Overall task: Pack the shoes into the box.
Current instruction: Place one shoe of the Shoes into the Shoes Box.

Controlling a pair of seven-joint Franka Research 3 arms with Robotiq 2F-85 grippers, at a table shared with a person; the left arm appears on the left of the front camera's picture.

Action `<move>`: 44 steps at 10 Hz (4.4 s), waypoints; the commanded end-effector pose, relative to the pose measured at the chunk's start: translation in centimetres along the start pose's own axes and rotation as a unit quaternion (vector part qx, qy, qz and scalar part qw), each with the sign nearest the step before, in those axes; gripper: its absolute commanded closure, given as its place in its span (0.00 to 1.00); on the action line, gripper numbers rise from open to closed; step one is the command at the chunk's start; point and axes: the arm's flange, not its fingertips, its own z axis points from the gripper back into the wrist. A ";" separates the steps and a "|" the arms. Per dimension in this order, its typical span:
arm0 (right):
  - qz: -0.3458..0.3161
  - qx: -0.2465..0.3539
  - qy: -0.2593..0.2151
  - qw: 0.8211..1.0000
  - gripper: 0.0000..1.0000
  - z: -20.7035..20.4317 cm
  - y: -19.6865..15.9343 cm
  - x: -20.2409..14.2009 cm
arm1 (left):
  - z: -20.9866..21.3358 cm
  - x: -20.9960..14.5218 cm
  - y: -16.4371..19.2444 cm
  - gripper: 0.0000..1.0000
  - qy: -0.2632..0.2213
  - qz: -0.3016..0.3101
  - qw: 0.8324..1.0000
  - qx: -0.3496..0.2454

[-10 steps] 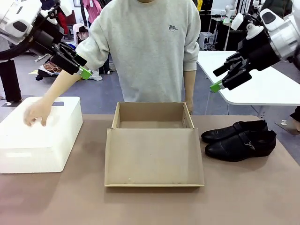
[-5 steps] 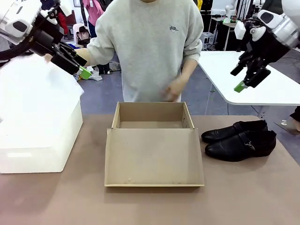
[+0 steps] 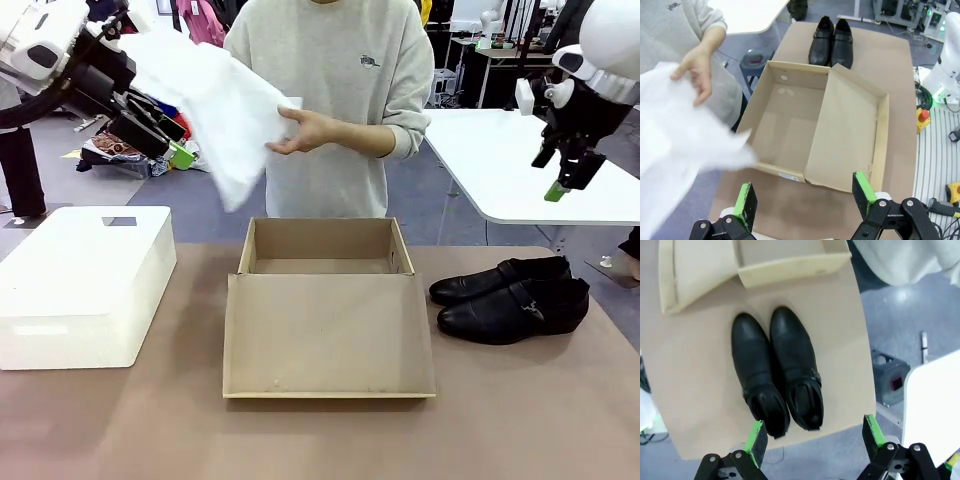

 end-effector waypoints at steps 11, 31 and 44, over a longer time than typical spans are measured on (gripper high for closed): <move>-0.023 0.016 0.030 0.999 0.00 -3.0 -2.9 -2.9 | 0.1 0.0 0.1 0.00 -0.008 0.000 1.000 -0.005; -0.001 0.092 0.014 0.996 0.00 -16.6 -4.4 -6.6 | 0.1 0.0 0.1 0.00 -0.008 0.000 1.000 -0.005; -0.006 0.121 0.026 0.992 0.00 -20.6 -6.0 -7.4 | 0.1 0.0 0.1 0.00 -0.008 0.000 1.000 -0.005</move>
